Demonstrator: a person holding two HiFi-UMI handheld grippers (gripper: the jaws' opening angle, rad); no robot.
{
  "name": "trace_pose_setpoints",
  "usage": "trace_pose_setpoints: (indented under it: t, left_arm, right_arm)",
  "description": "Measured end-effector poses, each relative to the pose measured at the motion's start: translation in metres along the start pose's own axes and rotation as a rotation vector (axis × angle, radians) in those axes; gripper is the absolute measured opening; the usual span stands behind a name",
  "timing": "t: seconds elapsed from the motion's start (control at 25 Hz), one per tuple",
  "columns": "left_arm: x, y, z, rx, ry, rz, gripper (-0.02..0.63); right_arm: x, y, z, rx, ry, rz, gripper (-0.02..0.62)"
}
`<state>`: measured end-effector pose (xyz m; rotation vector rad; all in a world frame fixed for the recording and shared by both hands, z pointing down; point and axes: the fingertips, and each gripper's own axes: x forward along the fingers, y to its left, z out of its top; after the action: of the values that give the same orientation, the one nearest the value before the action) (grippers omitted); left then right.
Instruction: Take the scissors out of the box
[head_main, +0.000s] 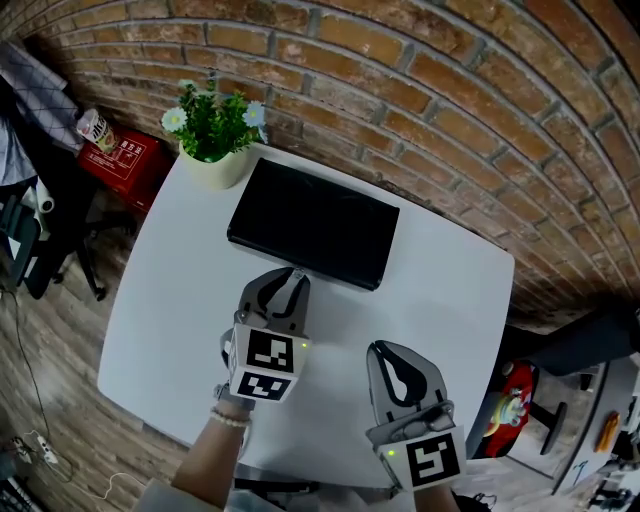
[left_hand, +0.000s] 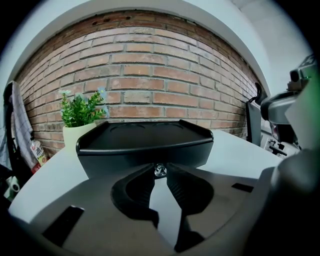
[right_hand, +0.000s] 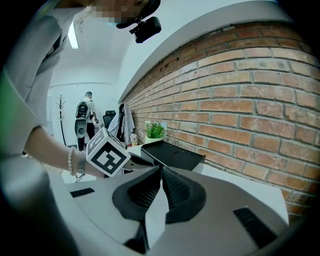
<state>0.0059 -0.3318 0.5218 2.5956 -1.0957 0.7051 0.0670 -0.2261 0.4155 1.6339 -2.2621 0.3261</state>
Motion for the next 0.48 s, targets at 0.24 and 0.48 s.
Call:
trace_pose_setpoints:
  t: [0.24, 0.48]
  left_arm:
    - [-0.0011, 0.0006, -0.0008, -0.020, -0.008, -0.010, 0.080]
    - [-0.0044, -0.0006, -0.0028, -0.014, -0.004, -0.003, 0.077]
  right_arm:
    - [-0.0014, 0.0036, -0.0033, 0.000, 0.006, 0.008, 0.044]
    - [-0.0035, 0.0084, -0.0043, -0.002, 0.008, 0.017, 0.044]
